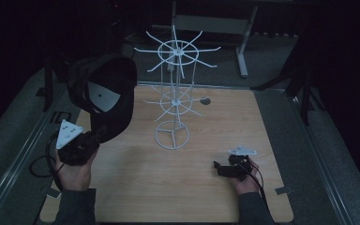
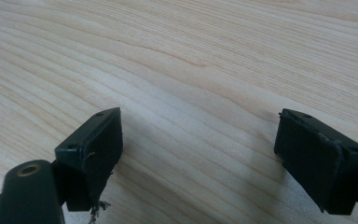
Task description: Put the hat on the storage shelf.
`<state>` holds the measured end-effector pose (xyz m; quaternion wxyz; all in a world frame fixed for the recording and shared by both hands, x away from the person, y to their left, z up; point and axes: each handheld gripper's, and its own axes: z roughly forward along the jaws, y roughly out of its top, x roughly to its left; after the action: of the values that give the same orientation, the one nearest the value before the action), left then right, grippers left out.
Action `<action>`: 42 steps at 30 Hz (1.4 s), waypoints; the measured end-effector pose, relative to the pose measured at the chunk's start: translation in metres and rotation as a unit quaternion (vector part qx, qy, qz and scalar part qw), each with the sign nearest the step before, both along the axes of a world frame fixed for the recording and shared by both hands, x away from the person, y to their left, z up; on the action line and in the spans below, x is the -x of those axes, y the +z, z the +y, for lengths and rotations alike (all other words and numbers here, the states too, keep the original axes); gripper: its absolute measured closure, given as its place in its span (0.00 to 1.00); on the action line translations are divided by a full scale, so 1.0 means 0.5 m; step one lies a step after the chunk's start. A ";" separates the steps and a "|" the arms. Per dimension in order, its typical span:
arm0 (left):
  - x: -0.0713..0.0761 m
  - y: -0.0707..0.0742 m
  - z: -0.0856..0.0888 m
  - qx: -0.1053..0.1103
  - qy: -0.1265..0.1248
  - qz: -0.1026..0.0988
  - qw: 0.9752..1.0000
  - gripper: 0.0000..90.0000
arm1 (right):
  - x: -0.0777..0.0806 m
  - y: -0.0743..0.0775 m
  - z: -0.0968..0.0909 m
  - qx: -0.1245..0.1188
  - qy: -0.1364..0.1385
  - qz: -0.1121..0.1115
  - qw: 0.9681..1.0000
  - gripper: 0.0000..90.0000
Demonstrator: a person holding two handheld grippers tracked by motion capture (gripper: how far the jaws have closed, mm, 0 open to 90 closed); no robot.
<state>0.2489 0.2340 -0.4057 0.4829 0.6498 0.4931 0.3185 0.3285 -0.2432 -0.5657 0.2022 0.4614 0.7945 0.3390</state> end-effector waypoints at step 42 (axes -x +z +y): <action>-0.003 0.026 -0.029 -0.010 -0.005 -0.024 1.000 0.96 | 0.000 0.000 0.000 0.000 0.000 0.000 1.000 0.17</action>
<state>0.2505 0.2197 -0.3925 0.4892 0.6493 0.4750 0.3368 0.3285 -0.2432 -0.5656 0.2021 0.4612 0.7949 0.3386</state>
